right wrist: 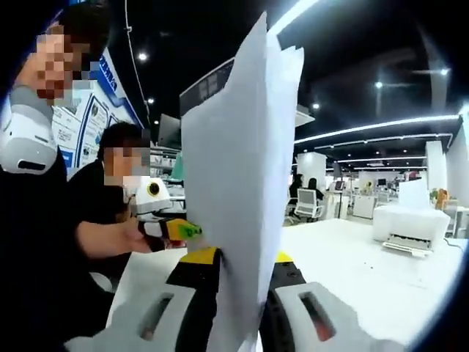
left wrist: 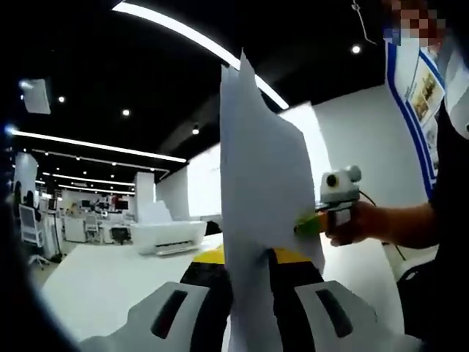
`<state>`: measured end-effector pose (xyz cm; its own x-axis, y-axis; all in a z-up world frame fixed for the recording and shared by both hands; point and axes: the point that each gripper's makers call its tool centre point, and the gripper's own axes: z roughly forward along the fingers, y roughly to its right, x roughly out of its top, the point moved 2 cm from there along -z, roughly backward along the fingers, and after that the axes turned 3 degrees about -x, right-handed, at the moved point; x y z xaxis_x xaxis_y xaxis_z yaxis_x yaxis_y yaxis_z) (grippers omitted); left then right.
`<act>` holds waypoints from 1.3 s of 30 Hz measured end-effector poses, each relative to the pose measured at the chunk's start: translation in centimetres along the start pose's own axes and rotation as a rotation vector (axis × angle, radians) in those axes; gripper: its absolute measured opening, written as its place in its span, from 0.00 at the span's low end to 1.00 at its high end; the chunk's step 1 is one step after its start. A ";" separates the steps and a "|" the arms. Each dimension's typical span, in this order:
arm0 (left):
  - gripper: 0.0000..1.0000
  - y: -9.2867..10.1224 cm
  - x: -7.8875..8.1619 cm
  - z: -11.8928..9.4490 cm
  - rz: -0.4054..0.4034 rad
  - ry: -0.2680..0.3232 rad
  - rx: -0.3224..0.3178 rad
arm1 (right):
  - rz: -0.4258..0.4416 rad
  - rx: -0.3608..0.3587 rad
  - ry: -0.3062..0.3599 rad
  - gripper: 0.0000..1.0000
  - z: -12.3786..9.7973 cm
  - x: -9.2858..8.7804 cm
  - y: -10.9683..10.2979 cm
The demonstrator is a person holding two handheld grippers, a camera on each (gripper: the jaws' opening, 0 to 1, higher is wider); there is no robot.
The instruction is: Organize the stack of printing papers by aligning and flattening the scattered papers on the table
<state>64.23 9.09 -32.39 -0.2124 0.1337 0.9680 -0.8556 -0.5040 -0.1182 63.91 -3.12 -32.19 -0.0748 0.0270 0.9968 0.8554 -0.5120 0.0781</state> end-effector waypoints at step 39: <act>0.36 -1.9 2.0 0.6 -0.034 -0.012 -0.082 | 0.103 0.156 -0.055 0.00 -0.5 -3.5 -0.7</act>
<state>65.76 9.79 -30.09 -0.1773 0.1392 0.9743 -0.8979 -0.4281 -0.1023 63.28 -3.28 -35.71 0.0413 0.0304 0.9987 0.9264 -0.3756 -0.0269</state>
